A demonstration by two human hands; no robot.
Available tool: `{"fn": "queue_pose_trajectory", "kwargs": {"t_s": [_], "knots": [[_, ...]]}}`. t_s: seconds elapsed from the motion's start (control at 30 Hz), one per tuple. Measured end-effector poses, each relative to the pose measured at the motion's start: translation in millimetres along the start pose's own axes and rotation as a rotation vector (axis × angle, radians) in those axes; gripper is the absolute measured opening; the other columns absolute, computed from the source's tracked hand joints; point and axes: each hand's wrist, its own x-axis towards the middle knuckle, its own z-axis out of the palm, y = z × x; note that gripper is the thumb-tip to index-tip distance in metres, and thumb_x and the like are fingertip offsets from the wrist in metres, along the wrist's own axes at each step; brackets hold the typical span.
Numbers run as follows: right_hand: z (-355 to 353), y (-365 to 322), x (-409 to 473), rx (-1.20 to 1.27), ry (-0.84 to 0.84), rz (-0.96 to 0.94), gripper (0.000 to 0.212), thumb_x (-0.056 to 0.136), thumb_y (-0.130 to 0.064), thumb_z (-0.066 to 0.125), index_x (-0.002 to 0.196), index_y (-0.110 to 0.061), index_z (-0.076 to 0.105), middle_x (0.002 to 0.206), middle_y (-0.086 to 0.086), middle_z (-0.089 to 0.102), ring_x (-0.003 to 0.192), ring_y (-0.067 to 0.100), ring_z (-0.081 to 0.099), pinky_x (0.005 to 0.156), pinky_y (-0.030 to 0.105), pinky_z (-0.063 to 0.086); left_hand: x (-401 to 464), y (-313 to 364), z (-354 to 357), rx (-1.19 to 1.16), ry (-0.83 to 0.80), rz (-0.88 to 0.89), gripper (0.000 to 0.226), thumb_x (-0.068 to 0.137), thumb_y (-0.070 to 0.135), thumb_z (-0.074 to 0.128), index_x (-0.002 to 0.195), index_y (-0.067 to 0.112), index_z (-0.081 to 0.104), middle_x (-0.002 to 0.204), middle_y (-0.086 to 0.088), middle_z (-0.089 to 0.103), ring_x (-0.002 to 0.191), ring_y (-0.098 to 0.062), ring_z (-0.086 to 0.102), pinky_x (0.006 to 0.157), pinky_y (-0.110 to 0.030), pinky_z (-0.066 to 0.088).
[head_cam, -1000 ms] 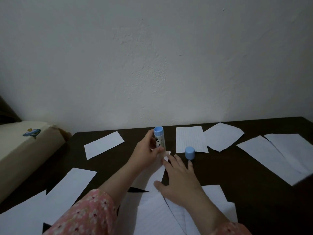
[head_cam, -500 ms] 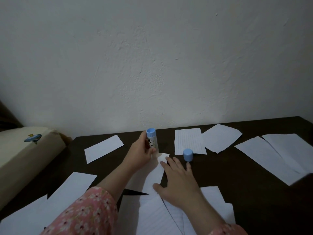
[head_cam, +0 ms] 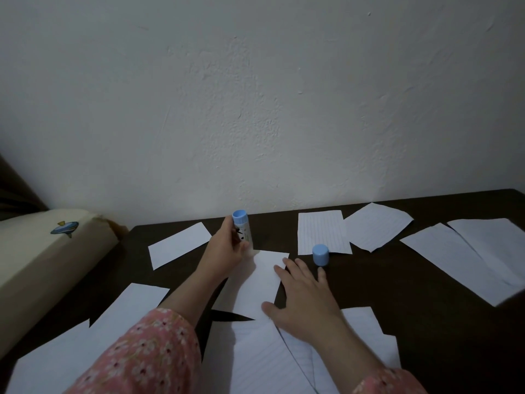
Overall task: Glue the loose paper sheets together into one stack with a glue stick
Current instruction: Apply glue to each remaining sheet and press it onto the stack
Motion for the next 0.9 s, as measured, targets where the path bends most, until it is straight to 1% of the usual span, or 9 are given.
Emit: {"fn": "queue_pose_trajectory", "kwargs": {"t_s": [0.1, 0.2, 0.23, 0.3, 0.43, 0.53, 0.63, 0.73, 0.9], "knots": [[0.4, -0.2, 0.2, -0.004, 0.002, 0.001, 0.079, 0.090, -0.064, 0.038, 0.154, -0.028, 0.008, 0.162, -0.005, -0.003, 0.148, 0.017, -0.010, 0.115, 0.051, -0.009, -1.6, -3.1, -1.0, -0.033, 0.045, -0.025, 0.054, 0.092, 0.012, 0.059, 0.137, 0.022, 0.031, 0.135, -0.010, 0.052, 0.123, -0.025, 0.052, 0.094, -0.039, 0.048], [0.5, -0.2, -0.5, 0.008, 0.012, -0.002, 0.078, 0.090, -0.063, 0.038, 0.153, -0.028, 0.009, 0.162, -0.005, -0.002, 0.147, 0.016, -0.010, 0.115, 0.050, -0.009, -5.4, -5.7, -6.4, -0.273, 0.211, -0.081, 0.084, 0.090, 0.010, 0.062, 0.146, 0.038, 0.005, 0.121, -0.015, 0.060, 0.095, -0.017, 0.065, 0.079, -0.030, 0.054], [0.3, -0.2, -0.9, 0.008, 0.015, -0.003, 0.078, 0.090, -0.063, 0.038, 0.153, -0.028, 0.009, 0.162, -0.005, -0.002, 0.147, 0.016, -0.010, 0.115, 0.050, -0.009, -7.4, -5.9, -10.4, -0.387, 0.290, -0.111, 0.087, 0.090, 0.012, 0.063, 0.145, 0.041, 0.002, 0.111, -0.013, 0.063, 0.085, -0.015, 0.066, 0.075, -0.029, 0.054], [0.3, 0.2, -1.6, 0.007, 0.013, -0.002, 0.078, 0.090, -0.063, 0.038, 0.153, -0.028, 0.008, 0.162, -0.005, -0.002, 0.147, 0.016, -0.010, 0.115, 0.049, -0.009, -11.4, -4.0, -19.7, -0.572, 0.381, -0.152, 0.076, 0.092, 0.013, 0.061, 0.142, 0.042, 0.013, 0.096, -0.002, 0.061, 0.078, -0.017, 0.065, 0.075, -0.037, 0.056], [-0.9, -0.5, -2.2, -0.002, 0.008, -0.003, 0.078, 0.091, -0.063, 0.038, 0.154, -0.028, 0.008, 0.162, -0.004, -0.003, 0.148, 0.017, -0.010, 0.115, 0.050, -0.009, -21.3, -8.9, -35.9, -0.671, 0.239, -0.173, 0.039, 0.094, 0.021, 0.058, 0.130, 0.033, 0.047, 0.099, 0.000, 0.063, 0.082, -0.020, 0.067, 0.080, -0.042, 0.054], [-0.7, -0.8, -2.3, 0.002, 0.009, -0.004, 0.078, 0.091, -0.063, 0.038, 0.154, -0.027, 0.009, 0.162, -0.004, -0.002, 0.148, 0.017, -0.010, 0.115, 0.050, -0.008, -30.8, -19.3, -45.5, -0.709, 0.151, -0.165, 0.048, 0.085, 0.023, 0.066, 0.129, 0.029, 0.049, 0.112, -0.003, 0.066, 0.093, -0.019, 0.070, 0.076, -0.036, 0.055], [0.7, -0.9, -3.3, 0.008, 0.019, -0.007, 0.078, 0.091, -0.063, 0.038, 0.154, -0.026, 0.010, 0.162, -0.002, -0.001, 0.148, 0.017, -0.010, 0.115, 0.050, -0.009, -39.7, -30.2, -49.4, -0.684, 0.242, -0.231, 0.055, 0.076, 0.019, 0.077, 0.125, 0.024, 0.051, 0.108, -0.004, 0.066, 0.087, -0.019, 0.071, 0.069, -0.031, 0.054], [0.8, -1.1, -4.0, 0.037, 0.043, -0.011, 0.077, 0.090, -0.061, 0.041, 0.153, -0.025, 0.013, 0.161, -0.001, 0.004, 0.148, 0.018, -0.007, 0.116, 0.050, -0.008, -47.9, -37.2, -51.3, -0.627, 0.313, -0.343, 0.044, 0.080, 0.034, 0.073, 0.120, 0.023, 0.056, 0.101, -0.009, 0.066, 0.079, -0.019, 0.066, 0.064, -0.028, 0.049], [0.9, -2.7, -5.9, 0.042, 0.080, 0.004, 0.078, 0.088, -0.061, 0.043, 0.152, -0.023, 0.018, 0.160, 0.000, 0.010, 0.148, 0.020, -0.001, 0.117, 0.049, -0.004, -59.7, -42.6, -47.3, -0.441, 0.308, -0.345, 0.043, 0.091, 0.044, 0.055, 0.124, 0.018, 0.056, 0.115, -0.001, 0.059, 0.106, -0.020, 0.056, 0.091, -0.038, 0.048]]}}
